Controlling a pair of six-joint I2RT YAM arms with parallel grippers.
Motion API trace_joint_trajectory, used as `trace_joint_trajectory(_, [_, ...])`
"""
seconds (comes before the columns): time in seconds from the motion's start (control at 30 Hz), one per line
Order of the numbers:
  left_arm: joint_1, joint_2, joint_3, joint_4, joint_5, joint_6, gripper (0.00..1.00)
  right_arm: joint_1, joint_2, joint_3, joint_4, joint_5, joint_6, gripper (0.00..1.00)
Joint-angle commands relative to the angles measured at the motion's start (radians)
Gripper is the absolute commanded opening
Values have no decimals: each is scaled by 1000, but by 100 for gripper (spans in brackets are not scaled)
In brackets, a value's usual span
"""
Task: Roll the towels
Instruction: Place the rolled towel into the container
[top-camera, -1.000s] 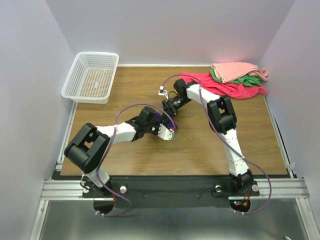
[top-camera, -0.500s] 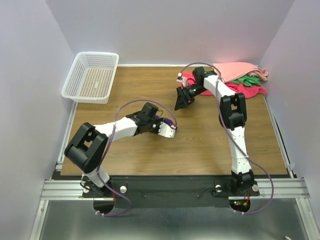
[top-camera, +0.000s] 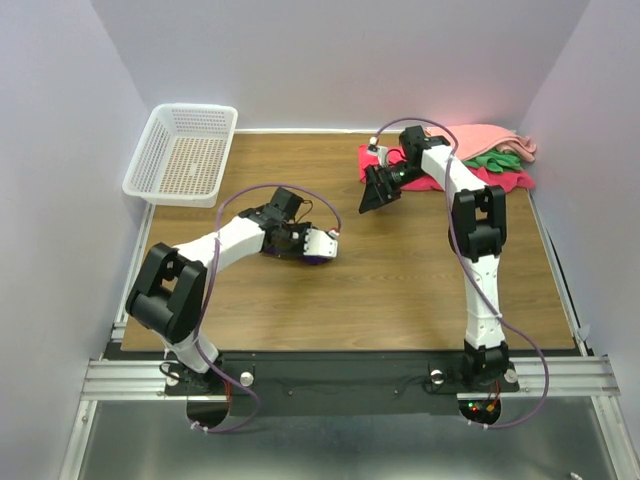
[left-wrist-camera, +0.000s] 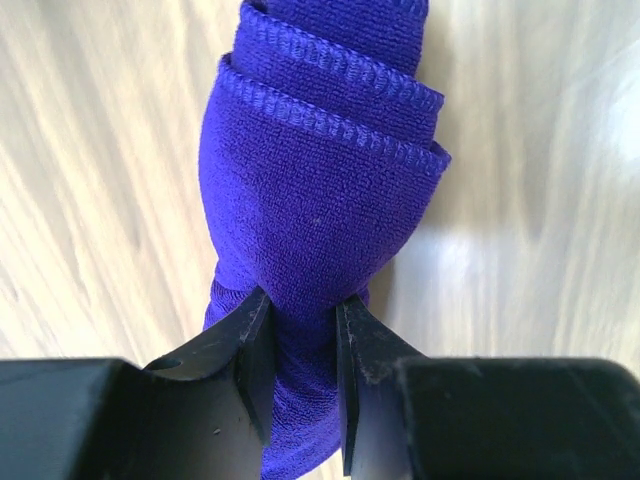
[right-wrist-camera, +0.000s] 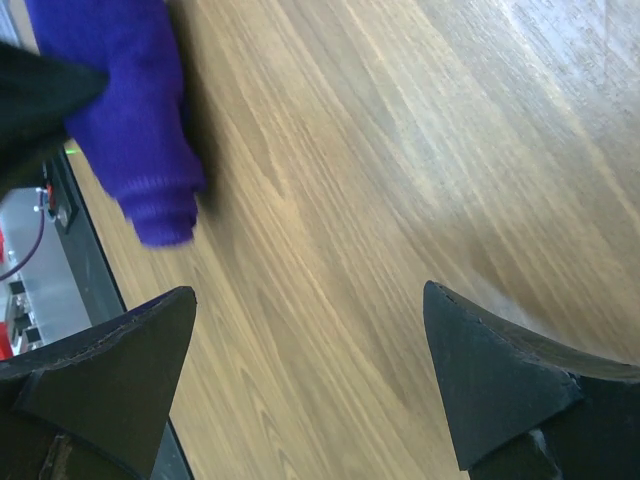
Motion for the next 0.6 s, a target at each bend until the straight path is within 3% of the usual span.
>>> trace_joint_trajectory(0.0, [55,-60,91,-82,6,-2,0,-8,-60,-26,22,-5,-13,100])
trace_joint_trajectory(0.33, [207,-88,269,-113,-14,81,0,-10,-63,-54,25,-7,-17,100])
trace_joint_trajectory(0.57, [395,-68,417,-44,-11,168,0,-10,-71,-83,25,-10,-20,100])
